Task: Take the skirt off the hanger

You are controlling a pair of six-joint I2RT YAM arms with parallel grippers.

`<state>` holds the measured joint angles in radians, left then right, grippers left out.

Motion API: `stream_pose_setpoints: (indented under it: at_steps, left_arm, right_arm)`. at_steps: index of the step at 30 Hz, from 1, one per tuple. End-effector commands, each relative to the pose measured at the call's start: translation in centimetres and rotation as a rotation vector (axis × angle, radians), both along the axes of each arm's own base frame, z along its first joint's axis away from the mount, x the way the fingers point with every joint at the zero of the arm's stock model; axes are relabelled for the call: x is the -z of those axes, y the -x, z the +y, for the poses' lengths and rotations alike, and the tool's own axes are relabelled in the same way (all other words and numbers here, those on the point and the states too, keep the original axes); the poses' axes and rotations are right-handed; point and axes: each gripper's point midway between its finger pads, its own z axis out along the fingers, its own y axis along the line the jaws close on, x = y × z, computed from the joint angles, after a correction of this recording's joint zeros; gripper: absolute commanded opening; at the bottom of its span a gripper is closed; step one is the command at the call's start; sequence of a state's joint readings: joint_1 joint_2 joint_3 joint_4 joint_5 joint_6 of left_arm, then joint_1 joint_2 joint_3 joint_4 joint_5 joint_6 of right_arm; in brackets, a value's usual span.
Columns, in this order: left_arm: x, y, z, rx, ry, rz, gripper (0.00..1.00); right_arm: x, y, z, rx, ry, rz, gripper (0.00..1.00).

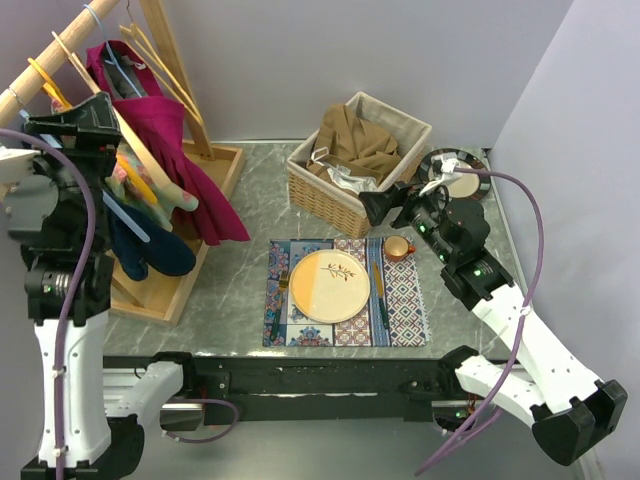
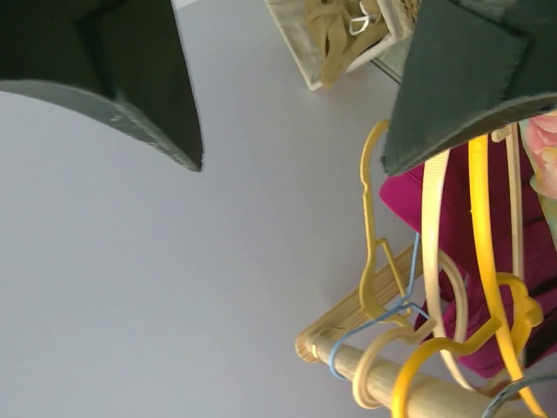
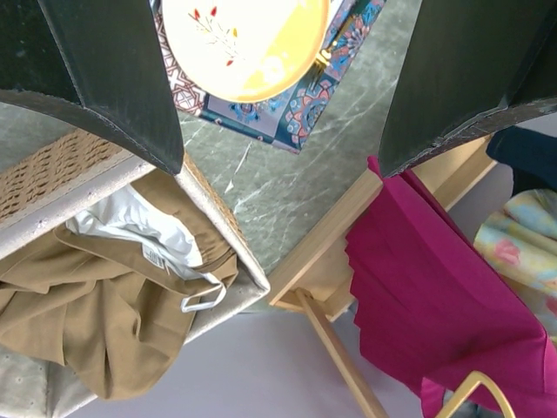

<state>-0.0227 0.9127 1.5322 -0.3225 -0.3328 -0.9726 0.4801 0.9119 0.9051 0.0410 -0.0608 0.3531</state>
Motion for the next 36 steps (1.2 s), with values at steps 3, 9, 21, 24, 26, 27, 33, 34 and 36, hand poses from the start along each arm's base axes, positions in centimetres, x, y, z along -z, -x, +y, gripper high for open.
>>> stream_pose_setpoints:
  at_steps: [3,9,21,24,26,27,33,34,36]
  left_arm:
    - [-0.3,1.9,-1.6,0.069,-0.157,0.004,0.97]
    - [-1.4,2.4,-3.0,0.140,-0.218,0.037,0.97]
    - [-1.3,2.4,-4.0,0.199,-0.306,0.140,0.97]
    - [-2.0,2.9,-3.9,0.184,-0.406,0.146,0.97]
    - [-2.3,3.5,-3.6,0.165,-0.463,0.155,0.97]
    - [-2.6,3.7,-3.6,0.158,-0.486,0.153,0.97]
    - [-3.9,4.3,-4.7,0.209,-0.556,0.125,0.97]
    - [-4.3,4.4,-4.8,0.211,-0.565,0.113,0.97]
    - [-4.3,3.2,-5.4,0.244,-0.586,0.113,0.98]
  right_arm:
    - [-3.9,0.4,0.5,-0.031,-0.004,-0.050,1.00]
    - [-3.0,-0.4,0.3,0.000,-0.004,-0.027,1.00]
    - [-3.5,-3.7,-0.5,0.122,0.036,0.027,1.00]
    - [-3.4,-2.8,0.4,0.059,0.016,0.014,1.00]
    - [-4.0,-2.0,0.8,0.021,-0.012,-0.009,1.00]
    - [-3.9,-2.0,0.7,0.024,-0.023,-0.013,1.00]
    - [-4.1,-1.7,0.5,0.032,-0.056,-0.018,1.00]
    - [-4.0,-1.7,0.6,0.026,-0.053,-0.016,1.00]
    - [-4.0,-1.7,0.6,0.021,-0.049,-0.020,1.00]
